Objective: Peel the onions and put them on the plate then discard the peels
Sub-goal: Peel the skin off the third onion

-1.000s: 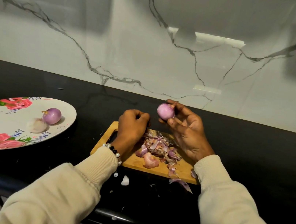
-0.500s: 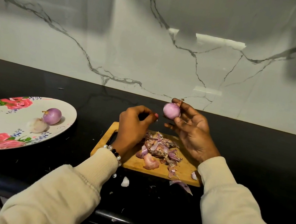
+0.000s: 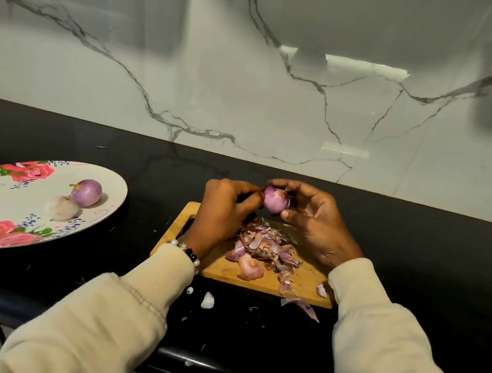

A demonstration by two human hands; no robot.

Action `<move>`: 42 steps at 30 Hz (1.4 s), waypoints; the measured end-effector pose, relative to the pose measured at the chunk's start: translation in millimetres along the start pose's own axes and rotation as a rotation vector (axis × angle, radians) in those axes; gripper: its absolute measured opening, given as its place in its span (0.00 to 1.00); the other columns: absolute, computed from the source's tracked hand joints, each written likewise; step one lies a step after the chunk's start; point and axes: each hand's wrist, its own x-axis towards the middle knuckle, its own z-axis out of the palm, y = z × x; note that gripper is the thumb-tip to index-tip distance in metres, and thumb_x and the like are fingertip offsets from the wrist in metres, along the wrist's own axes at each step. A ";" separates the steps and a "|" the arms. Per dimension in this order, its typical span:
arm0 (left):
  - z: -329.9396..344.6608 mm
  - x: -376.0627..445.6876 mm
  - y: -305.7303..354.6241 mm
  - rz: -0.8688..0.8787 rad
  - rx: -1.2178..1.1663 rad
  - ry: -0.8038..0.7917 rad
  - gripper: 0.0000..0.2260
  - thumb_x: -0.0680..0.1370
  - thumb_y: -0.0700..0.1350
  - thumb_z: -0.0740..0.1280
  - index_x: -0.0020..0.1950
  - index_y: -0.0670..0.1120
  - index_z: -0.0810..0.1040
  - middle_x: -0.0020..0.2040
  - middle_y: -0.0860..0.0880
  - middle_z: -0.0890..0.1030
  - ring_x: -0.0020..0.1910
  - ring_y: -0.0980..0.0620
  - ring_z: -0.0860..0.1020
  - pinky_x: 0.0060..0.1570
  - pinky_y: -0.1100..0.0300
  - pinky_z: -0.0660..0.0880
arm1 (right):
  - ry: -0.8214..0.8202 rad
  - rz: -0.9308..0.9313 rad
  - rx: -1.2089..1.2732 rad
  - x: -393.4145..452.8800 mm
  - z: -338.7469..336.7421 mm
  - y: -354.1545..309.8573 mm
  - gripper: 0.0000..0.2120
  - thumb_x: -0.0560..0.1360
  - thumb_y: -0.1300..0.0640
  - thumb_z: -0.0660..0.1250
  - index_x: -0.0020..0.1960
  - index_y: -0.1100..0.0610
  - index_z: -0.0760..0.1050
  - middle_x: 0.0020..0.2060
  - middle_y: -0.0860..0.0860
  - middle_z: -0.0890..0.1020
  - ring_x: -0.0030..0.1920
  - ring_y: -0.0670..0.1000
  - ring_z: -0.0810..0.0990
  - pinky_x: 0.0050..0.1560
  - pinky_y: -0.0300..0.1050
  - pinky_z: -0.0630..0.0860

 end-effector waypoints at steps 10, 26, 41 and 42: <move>2.4 -7.2 -1.6 0.000 0.052 0.035 0.05 0.77 0.38 0.69 0.50 0.40 0.84 0.37 0.48 0.83 0.34 0.52 0.81 0.38 0.55 0.81 | -0.028 -0.001 -0.054 -1.5 4.2 1.0 0.24 0.72 0.77 0.65 0.62 0.58 0.78 0.59 0.54 0.82 0.63 0.52 0.79 0.63 0.50 0.77; 10.3 2.9 -17.2 -0.316 -0.063 0.222 0.12 0.78 0.41 0.65 0.36 0.42 0.82 0.31 0.47 0.82 0.31 0.48 0.81 0.38 0.46 0.81 | 0.040 -0.065 0.218 1.2 4.3 -1.9 0.24 0.72 0.80 0.63 0.60 0.57 0.77 0.59 0.53 0.82 0.62 0.54 0.80 0.53 0.44 0.80; -1.0 -1.6 10.9 -0.354 -0.498 0.041 0.05 0.77 0.37 0.69 0.48 0.37 0.84 0.37 0.43 0.83 0.30 0.55 0.76 0.30 0.60 0.73 | -0.010 -0.020 0.177 -0.3 2.5 -1.2 0.24 0.72 0.79 0.63 0.61 0.57 0.77 0.62 0.58 0.80 0.64 0.57 0.79 0.54 0.46 0.80; -1.5 -1.6 10.9 -0.351 -0.488 0.038 0.05 0.77 0.36 0.68 0.48 0.37 0.84 0.39 0.41 0.83 0.30 0.55 0.76 0.30 0.61 0.74 | -0.012 -0.015 0.170 -0.3 2.3 -1.0 0.25 0.72 0.79 0.63 0.61 0.56 0.77 0.62 0.58 0.80 0.64 0.57 0.79 0.54 0.46 0.80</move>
